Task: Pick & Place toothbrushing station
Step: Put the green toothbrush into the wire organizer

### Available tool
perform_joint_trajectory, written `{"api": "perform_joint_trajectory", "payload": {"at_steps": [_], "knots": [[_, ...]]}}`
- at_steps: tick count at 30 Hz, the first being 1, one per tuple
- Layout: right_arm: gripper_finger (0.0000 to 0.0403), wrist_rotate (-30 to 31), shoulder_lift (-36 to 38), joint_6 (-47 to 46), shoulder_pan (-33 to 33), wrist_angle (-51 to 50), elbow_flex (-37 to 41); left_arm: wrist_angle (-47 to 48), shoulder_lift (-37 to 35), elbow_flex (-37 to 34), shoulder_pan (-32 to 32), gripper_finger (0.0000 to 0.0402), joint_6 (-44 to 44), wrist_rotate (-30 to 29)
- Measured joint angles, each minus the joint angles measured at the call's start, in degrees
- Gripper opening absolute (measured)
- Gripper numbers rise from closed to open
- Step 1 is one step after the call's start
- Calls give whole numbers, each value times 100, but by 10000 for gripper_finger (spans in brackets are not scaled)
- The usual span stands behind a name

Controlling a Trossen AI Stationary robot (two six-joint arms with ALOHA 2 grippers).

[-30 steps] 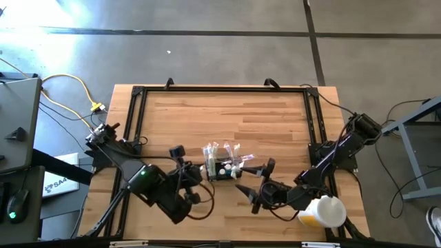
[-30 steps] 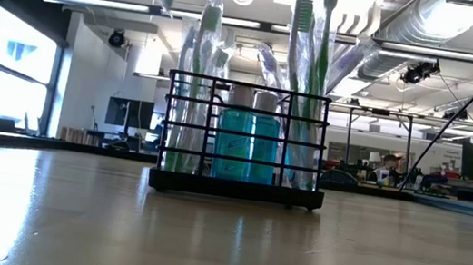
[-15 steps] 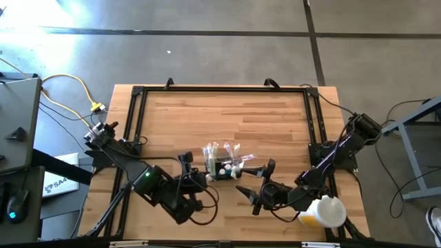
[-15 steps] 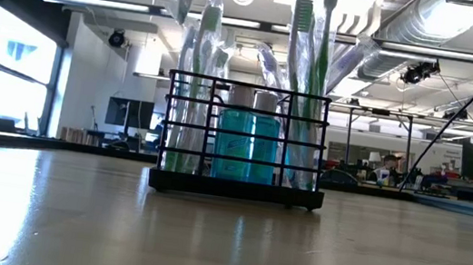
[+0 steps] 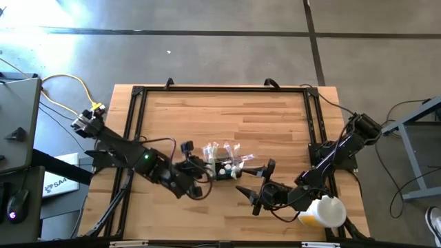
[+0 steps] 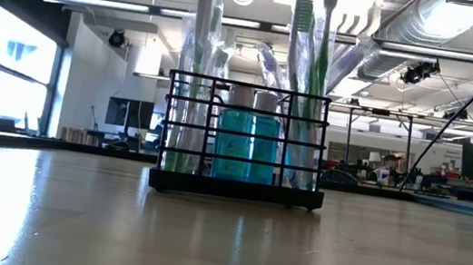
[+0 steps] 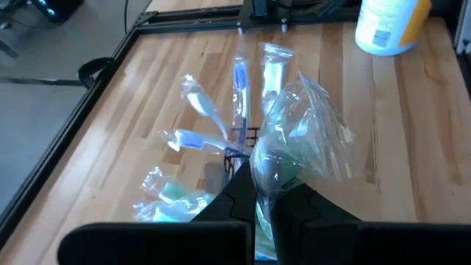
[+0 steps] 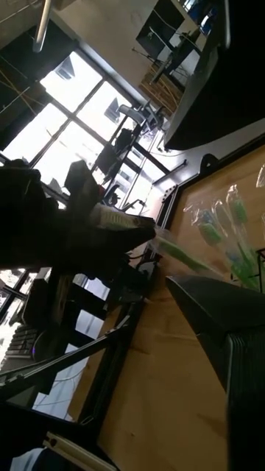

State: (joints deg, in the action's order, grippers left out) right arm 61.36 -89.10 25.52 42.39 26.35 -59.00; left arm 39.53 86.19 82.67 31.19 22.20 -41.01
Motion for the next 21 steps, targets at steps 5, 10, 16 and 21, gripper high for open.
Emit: {"api": "perform_joint_trajectory", "payload": {"at_steps": [5, 10, 16, 21], "knots": [[286, 0, 0, 9, 0, -3, 0, -331, -276, -507, -135, 7, -68, 87], [286, 0, 0, 22, -15, -7, 0, -718, -320, -867, -363, 7, -141, 476], [286, 0, 0, 24, -17, -9, 0, -1135, -316, -1310, -643, 11, -142, 822], [286, 0, 0, 24, -17, -9, 0, -1731, -315, -1710, -767, 12, -144, 1152]]}}
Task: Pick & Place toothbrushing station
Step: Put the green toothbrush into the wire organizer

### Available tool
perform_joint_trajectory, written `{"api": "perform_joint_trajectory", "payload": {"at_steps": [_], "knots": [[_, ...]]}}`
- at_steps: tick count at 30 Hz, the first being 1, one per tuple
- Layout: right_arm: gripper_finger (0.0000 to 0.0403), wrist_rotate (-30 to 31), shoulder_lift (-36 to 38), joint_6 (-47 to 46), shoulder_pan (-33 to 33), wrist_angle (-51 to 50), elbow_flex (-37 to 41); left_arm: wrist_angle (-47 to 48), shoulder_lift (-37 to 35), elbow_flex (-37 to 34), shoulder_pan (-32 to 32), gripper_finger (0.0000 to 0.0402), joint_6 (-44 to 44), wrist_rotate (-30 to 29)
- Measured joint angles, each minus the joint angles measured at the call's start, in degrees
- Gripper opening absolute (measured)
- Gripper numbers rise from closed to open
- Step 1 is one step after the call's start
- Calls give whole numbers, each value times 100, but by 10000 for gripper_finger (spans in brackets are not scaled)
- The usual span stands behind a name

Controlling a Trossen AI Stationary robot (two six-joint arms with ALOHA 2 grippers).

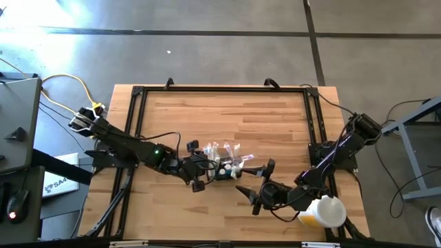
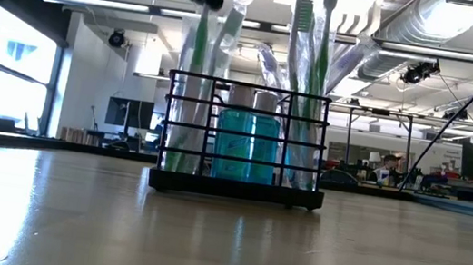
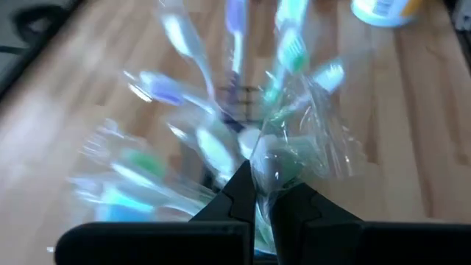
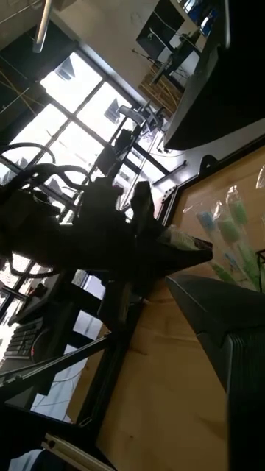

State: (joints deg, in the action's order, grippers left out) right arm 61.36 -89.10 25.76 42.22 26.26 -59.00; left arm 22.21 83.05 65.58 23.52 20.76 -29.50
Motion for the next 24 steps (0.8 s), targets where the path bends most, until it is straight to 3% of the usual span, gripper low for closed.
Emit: {"api": "perform_joint_trajectory", "payload": {"at_steps": [5, 20, 24], "knots": [[286, 1, 0, 0, 0, -30, 0, -609, 2, -429, -43, 13, 22, 211], [286, 0, 0, 42, -113, -48, 0, -880, 2, -722, -73, 15, 238, 212], [286, 0, 0, 42, -154, -47, 0, -886, 2, -721, -64, 21, -151, 336]]}}
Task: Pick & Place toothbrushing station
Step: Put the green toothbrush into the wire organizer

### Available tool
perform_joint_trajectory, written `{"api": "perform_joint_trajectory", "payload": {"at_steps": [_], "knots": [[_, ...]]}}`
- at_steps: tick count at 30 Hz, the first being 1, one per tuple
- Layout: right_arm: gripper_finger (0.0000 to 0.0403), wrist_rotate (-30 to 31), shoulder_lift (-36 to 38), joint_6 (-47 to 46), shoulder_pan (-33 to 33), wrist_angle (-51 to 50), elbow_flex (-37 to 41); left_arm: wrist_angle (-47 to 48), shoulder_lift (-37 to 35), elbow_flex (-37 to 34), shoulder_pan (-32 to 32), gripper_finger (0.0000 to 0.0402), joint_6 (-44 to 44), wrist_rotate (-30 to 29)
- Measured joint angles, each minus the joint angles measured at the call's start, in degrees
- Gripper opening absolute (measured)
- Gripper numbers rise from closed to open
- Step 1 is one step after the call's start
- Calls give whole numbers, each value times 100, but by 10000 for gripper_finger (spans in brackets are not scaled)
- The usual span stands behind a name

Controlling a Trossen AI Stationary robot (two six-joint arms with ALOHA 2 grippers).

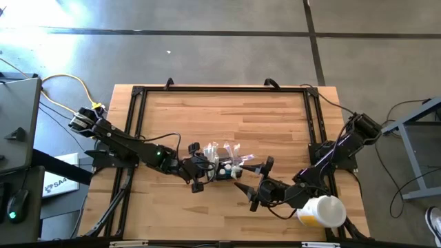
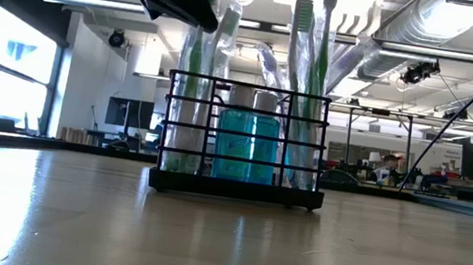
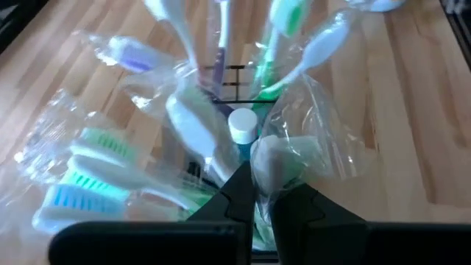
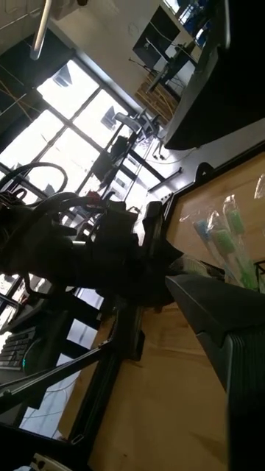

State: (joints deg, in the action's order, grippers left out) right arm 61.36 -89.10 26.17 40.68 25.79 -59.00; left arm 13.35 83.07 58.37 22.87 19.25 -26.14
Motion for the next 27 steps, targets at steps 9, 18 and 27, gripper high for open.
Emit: {"api": "perform_joint_trajectory", "payload": {"at_steps": [9, 18, 27], "knots": [[286, 0, 0, 63, -34, 1, 0, -38, 0, 0, -4, 118, -247, 241], [286, 10, -4, 59, -30, -168, 0, 631, -96, 582, 0, 150, -338, 632], [286, 34, -4, 115, -30, -261, 0, 1238, -96, 1165, 0, 151, -443, 654]]}}
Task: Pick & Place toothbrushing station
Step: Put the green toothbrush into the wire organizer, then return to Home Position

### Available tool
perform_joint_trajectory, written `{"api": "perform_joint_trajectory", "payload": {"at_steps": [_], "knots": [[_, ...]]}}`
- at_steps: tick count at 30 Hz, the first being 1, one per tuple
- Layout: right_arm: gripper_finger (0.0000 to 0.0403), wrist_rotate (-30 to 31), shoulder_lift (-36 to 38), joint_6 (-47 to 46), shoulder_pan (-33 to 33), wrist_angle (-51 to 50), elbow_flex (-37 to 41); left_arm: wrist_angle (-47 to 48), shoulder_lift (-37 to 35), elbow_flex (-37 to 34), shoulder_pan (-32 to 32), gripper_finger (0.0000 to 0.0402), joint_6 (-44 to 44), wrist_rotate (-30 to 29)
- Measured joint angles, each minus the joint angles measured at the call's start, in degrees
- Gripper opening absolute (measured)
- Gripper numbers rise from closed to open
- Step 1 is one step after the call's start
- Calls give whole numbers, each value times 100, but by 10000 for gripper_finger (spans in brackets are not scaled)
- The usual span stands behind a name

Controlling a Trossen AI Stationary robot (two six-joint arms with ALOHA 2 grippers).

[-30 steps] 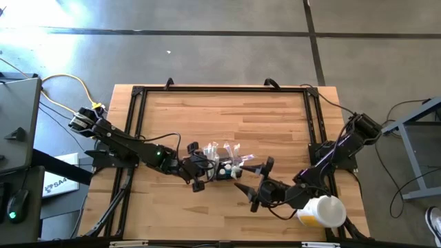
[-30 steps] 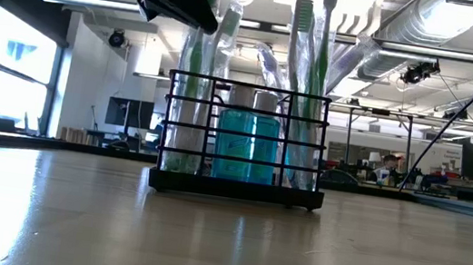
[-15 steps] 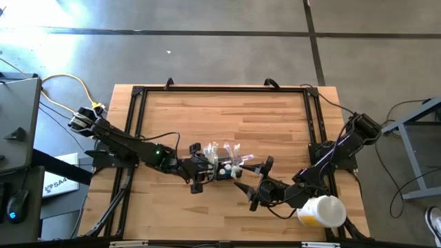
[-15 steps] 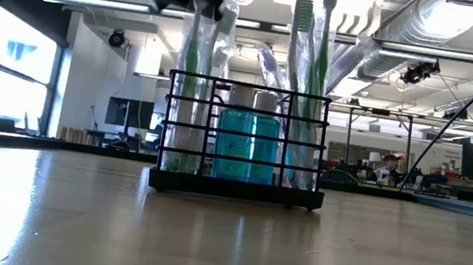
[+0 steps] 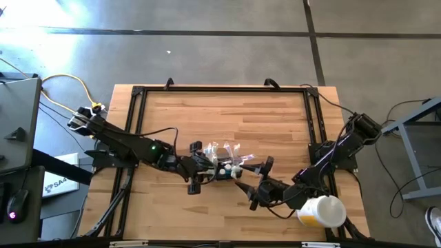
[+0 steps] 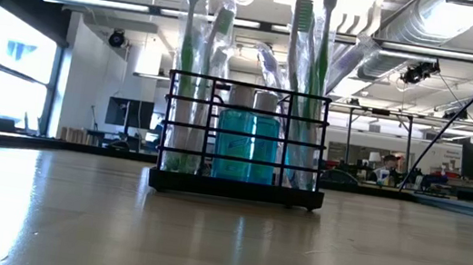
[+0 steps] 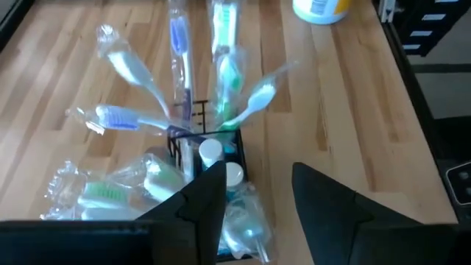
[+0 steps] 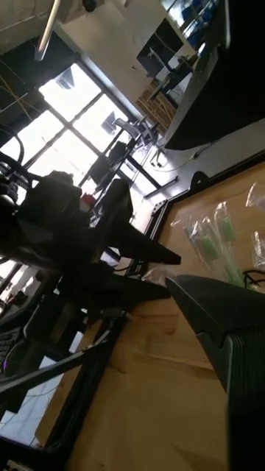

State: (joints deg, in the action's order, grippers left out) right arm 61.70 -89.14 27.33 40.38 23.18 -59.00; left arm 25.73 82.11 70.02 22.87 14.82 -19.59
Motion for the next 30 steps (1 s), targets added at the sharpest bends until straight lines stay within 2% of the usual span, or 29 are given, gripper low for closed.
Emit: {"api": "perform_joint_trajectory", "payload": {"at_steps": [3, 7, 10, 14, 19, 22, 24, 25, 28, 30], "knots": [[286, 333, 0, 71, 0, 10, 0, 13, -1, 62, 0, 151, 1, -29], [284, 1110, 0, 442, 0, 71, 0, -1, 0, 63, 0, 150, 173, -123], [259, 1493, 7, 833, 0, 243, 0, -157, 0, 63, -2, 147, 158, -186], [183, 1754, 102, 1365, 13, 212, 0, 499, -20, 390, 0, 115, -290, -335], [34, 1911, 420, 1503, -12, -127, 0, 2120, -31, 1181, 0, 22, -428, -673], [8, 1801, 784, 1477, -33, -907, 0, 2952, -34, 1567, 0, 11, -633, -962], [3, 1383, 1175, 1051, -83, -1712, 0, 3472, -138, 1754, -2, 11, -773, -1202], [3, 972, 1417, 637, -144, -2212, -1, 3708, -227, 1821, -11, 9, -844, -1234], [3, -1138, 2308, -990, -587, -4045, -4, 4119, -669, 1840, -202, 2, -902, -1097], [3, -2384, 2814, -1957, -1190, -4794, -3, 4136, -1105, 1680, -411, 3, -949, -780]]}}
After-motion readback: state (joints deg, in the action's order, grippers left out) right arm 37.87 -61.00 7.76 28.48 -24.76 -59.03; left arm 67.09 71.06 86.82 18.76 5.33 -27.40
